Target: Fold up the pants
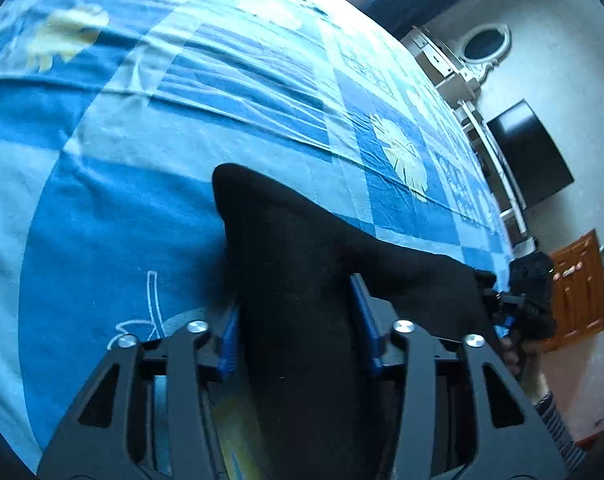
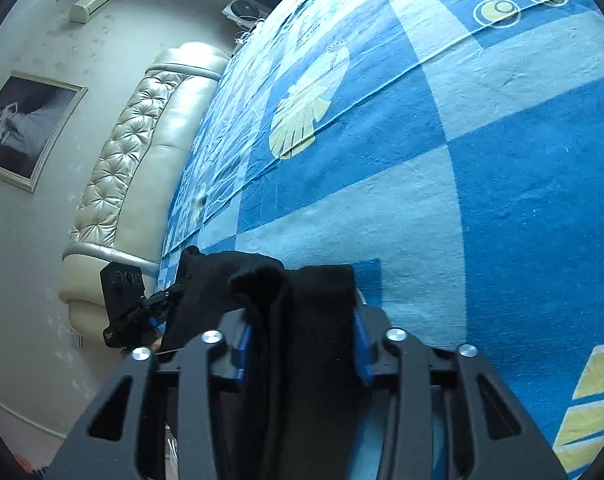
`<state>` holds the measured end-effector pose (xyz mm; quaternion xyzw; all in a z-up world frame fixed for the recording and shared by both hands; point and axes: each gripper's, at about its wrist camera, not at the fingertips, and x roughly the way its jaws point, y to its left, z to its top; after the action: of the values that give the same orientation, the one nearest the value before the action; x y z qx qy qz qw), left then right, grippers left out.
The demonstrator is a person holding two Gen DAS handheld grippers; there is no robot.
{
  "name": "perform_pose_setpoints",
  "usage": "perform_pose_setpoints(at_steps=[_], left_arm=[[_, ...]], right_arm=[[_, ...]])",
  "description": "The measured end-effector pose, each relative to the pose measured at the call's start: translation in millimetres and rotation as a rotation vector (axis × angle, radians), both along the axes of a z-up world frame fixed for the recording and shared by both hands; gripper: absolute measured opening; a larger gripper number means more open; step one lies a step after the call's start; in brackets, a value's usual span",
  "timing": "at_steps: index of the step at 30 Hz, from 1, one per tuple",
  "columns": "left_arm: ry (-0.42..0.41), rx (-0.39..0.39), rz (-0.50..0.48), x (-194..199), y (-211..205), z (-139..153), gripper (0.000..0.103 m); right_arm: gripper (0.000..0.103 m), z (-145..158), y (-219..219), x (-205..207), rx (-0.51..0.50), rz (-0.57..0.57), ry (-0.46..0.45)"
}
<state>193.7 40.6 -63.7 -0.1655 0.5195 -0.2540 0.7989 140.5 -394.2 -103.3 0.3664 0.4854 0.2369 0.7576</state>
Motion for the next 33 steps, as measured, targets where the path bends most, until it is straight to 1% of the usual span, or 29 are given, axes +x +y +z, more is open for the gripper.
perform_pose_setpoints(at_steps=[2, 5, 10, 13, 17, 21, 25, 29, 33], left_arm=[[-0.039, 0.054, -0.018, -3, -6, 5, 0.036], [-0.067, 0.097, -0.020, -6, -10, 11, 0.029], [-0.108, 0.162, -0.020, -3, -15, 23, 0.023], [-0.132, 0.187, -0.007, 3, -17, 30, 0.022], [-0.172, 0.215, 0.010, 19, -19, 42, 0.022], [-0.195, 0.245, 0.038, 45, -20, 51, 0.022], [-0.204, 0.272, 0.077, 81, -22, 56, 0.022], [-0.201, 0.316, 0.092, 108, -28, 52, 0.022], [-0.147, 0.377, 0.083, 126, -33, 29, 0.023]], right_arm=[[0.035, 3, 1, -2, -0.005, -0.007, -0.018], [0.033, 9, 5, -4, -0.013, -0.018, -0.042], [0.031, 25, 8, -1, -0.029, -0.024, -0.094], [0.031, 32, 9, 6, -0.037, -0.023, -0.114], [0.031, 43, 11, 28, -0.038, -0.033, -0.142], [0.031, 52, 14, 54, -0.046, -0.043, -0.164], [0.031, 57, 18, 82, -0.055, -0.054, -0.174], [0.031, 49, 17, 108, -0.055, -0.078, -0.152], [0.031, 23, 14, 124, -0.067, -0.089, -0.084]])
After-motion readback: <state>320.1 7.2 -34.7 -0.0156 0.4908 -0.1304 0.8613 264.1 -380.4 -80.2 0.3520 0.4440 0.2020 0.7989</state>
